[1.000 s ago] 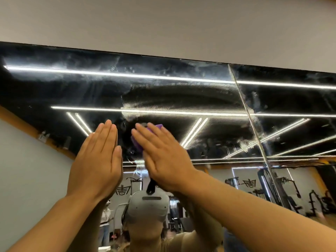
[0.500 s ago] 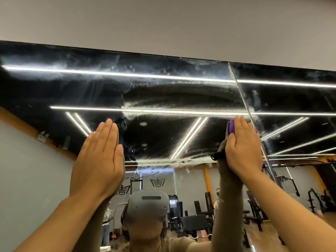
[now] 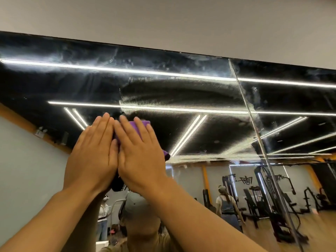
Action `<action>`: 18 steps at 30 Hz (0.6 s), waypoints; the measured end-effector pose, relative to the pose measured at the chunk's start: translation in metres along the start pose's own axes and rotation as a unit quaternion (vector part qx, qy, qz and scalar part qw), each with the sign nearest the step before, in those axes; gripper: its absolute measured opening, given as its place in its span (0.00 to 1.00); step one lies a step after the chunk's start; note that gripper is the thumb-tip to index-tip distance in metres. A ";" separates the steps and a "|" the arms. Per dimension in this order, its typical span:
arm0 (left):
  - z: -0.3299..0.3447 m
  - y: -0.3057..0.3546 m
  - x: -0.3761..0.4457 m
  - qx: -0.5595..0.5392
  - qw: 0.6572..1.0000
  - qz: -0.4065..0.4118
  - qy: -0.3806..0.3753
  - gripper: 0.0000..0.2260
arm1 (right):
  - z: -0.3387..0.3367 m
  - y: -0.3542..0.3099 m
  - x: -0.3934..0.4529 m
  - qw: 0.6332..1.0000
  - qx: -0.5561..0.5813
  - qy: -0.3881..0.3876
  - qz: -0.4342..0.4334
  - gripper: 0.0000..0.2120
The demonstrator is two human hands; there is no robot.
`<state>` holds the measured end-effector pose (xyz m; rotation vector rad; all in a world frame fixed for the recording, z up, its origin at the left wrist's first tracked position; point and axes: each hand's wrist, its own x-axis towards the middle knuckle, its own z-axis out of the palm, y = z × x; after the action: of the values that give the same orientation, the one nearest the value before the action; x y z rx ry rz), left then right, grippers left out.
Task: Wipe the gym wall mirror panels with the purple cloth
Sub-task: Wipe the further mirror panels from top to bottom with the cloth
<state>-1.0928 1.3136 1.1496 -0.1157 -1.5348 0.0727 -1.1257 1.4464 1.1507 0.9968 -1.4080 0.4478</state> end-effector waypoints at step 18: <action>-0.002 -0.001 0.000 0.039 0.999 0.013 0.001 0.29 | -0.121 0.191 -0.058 0.975 -0.060 0.061 0.206 0.31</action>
<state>-1.0908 1.3130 1.1500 -0.0734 -1.5257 0.1522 -1.2119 1.6622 1.1702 0.5669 -1.5120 0.7070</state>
